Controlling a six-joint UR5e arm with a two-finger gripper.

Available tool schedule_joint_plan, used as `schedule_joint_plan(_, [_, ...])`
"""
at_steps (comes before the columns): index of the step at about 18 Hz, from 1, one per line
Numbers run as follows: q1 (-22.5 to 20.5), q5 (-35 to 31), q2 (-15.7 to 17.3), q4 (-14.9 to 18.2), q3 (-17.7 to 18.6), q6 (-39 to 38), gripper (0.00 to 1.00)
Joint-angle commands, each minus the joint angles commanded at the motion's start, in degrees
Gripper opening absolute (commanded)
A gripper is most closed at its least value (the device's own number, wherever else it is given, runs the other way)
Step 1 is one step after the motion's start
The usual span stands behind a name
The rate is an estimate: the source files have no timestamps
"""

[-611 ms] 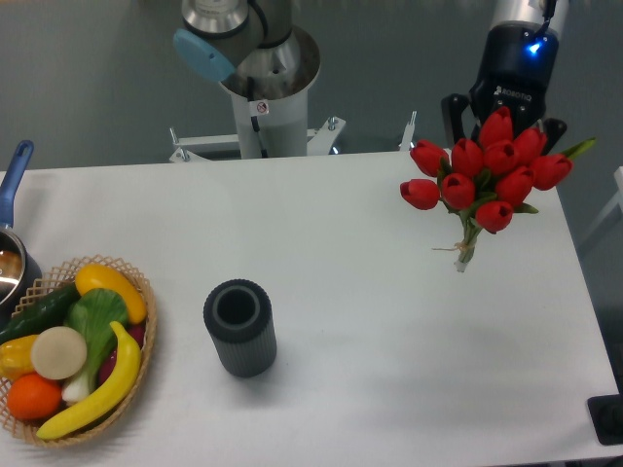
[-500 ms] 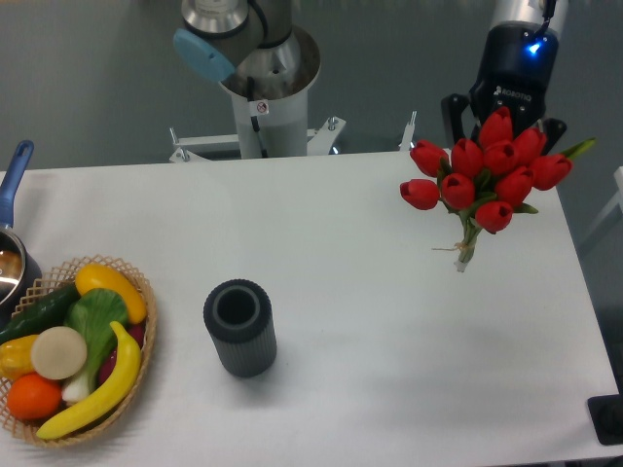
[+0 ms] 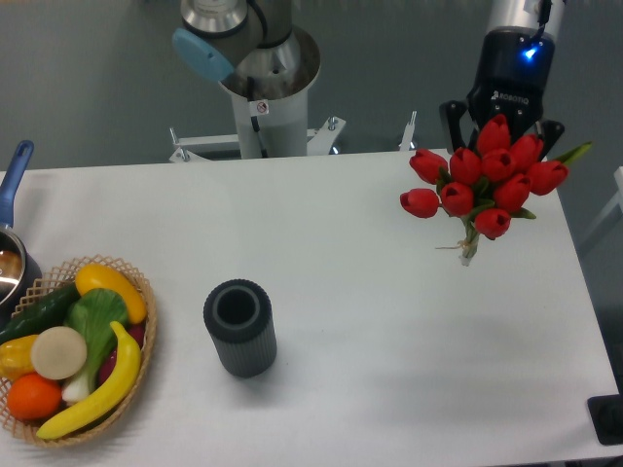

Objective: Place the flowers on the table
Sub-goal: 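Hold the red tulip bunch in the gripper and lift it, then carry the red tulips toward the black container and lower them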

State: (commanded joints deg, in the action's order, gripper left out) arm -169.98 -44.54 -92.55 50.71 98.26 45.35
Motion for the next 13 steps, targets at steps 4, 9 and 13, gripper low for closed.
schedule_joint_plan(4, [2.19, -6.42, 0.18, 0.18, 0.09, -0.09, 0.41])
schedule_joint_plan(9, [7.20, -18.46, -0.26, 0.35, 0.79, 0.00, 0.40])
schedule_joint_plan(13, [9.84, -24.88, -0.87, 0.70, 0.97, 0.09, 0.40])
